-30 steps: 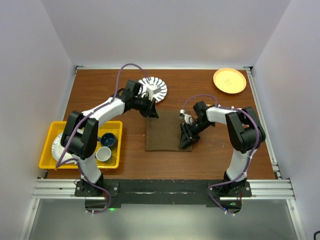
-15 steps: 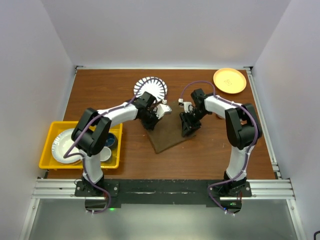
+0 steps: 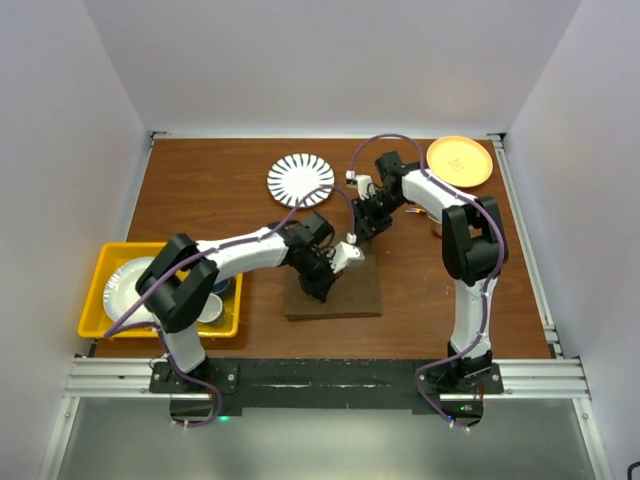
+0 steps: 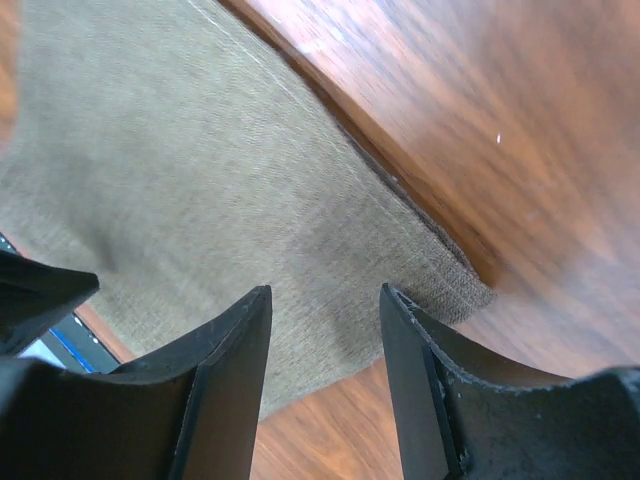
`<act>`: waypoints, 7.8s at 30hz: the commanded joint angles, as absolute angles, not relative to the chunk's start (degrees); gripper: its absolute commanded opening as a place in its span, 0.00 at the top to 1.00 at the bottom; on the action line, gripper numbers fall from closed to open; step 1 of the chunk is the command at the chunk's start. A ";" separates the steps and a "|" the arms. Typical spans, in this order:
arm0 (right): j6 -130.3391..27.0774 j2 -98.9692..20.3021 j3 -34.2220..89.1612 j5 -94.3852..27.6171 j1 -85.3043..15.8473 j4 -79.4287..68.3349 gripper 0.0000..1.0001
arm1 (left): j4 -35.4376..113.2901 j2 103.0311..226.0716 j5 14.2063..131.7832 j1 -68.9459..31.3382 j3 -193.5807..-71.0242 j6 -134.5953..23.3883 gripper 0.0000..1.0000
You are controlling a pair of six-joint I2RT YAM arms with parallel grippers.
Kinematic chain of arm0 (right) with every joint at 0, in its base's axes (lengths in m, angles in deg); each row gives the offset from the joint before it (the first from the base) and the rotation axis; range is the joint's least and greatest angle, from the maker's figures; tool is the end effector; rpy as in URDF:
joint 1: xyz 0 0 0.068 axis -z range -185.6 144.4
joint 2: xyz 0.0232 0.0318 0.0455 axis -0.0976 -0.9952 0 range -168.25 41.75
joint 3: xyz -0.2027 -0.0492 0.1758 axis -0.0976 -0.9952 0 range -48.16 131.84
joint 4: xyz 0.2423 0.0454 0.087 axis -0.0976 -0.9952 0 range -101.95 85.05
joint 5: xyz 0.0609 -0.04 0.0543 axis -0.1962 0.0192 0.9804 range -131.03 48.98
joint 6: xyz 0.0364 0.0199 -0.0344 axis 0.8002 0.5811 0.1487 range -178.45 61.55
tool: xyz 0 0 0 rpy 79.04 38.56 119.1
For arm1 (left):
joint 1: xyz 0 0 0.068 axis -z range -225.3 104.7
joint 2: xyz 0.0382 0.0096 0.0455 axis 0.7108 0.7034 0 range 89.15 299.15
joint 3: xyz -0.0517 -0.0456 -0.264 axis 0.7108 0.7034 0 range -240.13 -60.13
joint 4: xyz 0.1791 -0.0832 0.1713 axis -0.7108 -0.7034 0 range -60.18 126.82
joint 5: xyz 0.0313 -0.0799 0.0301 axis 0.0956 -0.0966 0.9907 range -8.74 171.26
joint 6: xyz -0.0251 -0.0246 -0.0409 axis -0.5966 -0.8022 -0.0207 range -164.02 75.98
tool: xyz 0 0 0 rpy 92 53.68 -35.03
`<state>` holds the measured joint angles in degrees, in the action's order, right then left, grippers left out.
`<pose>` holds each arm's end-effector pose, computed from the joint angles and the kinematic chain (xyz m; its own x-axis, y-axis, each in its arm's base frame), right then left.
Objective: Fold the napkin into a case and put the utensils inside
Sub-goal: Rotate the lower triangle-folded napkin at the center of the board, then pick up the lower triangle-folded napkin from the center of the board, then fold the lower triangle-folded napkin at the center of the board.
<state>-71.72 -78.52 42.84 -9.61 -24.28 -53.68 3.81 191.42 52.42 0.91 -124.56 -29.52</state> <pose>0.3898 0.1515 0.1721 -0.8155 -0.4826 -0.3196 -0.5788 0.6811 0.4484 0.2235 -0.2580 0.1693 -0.4471 0.7835 -0.4315 0.8819 0.3055 -0.3591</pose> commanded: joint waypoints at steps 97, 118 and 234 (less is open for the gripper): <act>-84.02 -71.72 35.16 2.74 -17.20 -46.52 1.00 | 14.06 193.14 36.30 -33.70 -135.47 -27.70 0.39; -82.70 -74.88 38.15 4.59 -17.12 -48.81 1.00 | 51.85 188.45 65.79 3.38 -118.93 9.67 0.77; -88.41 -65.31 25.67 -2.96 -25.55 -61.38 1.00 | 24.78 186.70 67.63 2.07 -108.47 -13.43 1.00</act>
<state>-85.76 -68.79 25.96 -1.54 -24.58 -58.60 23.94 183.64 64.24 2.33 -109.80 -9.76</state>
